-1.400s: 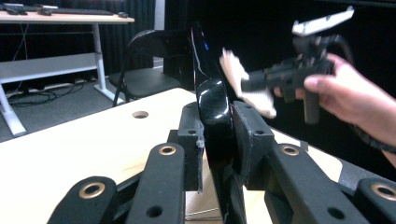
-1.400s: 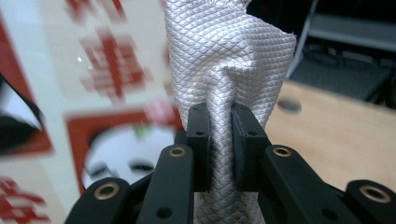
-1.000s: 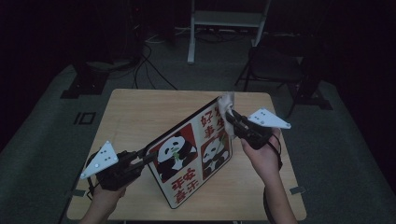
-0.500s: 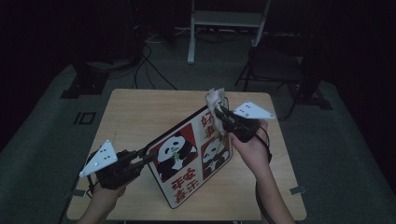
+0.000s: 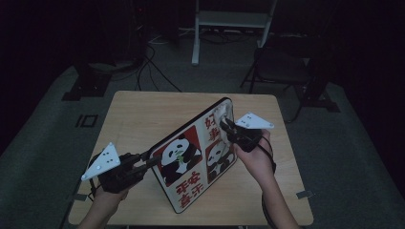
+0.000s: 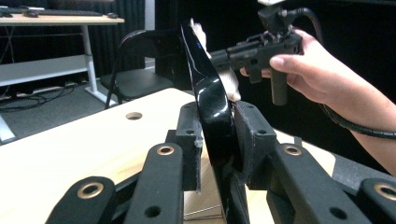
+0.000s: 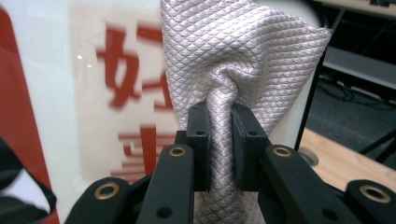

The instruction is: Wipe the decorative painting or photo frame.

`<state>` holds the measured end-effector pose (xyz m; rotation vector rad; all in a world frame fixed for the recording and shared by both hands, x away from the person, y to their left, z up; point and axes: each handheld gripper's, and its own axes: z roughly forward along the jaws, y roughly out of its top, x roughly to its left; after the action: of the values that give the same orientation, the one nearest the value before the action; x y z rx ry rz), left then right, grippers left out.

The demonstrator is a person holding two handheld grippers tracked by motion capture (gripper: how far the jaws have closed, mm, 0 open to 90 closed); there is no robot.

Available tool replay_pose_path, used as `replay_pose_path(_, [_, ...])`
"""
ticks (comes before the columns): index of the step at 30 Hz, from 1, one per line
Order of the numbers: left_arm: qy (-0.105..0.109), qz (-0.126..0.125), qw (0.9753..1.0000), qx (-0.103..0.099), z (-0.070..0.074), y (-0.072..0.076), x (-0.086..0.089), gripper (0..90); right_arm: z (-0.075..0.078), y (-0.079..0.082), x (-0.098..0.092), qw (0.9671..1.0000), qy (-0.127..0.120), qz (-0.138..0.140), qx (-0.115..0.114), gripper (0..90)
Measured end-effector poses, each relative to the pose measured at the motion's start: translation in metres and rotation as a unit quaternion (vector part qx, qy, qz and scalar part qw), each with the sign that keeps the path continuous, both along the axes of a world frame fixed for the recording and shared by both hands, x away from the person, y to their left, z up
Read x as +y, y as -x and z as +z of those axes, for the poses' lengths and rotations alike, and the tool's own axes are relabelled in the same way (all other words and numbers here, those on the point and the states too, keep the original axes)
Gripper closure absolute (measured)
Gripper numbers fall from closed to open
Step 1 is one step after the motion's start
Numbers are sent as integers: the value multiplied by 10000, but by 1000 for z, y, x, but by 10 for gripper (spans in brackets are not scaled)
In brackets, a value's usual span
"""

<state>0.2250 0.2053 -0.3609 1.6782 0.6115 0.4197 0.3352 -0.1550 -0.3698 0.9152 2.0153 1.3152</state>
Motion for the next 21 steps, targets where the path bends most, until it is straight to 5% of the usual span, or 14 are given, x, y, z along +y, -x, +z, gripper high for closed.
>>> replay_pose_path(21, [-82,36,10000,-38,1,2,-2,736,-68,5,-19,9962,263,-193,808,792])
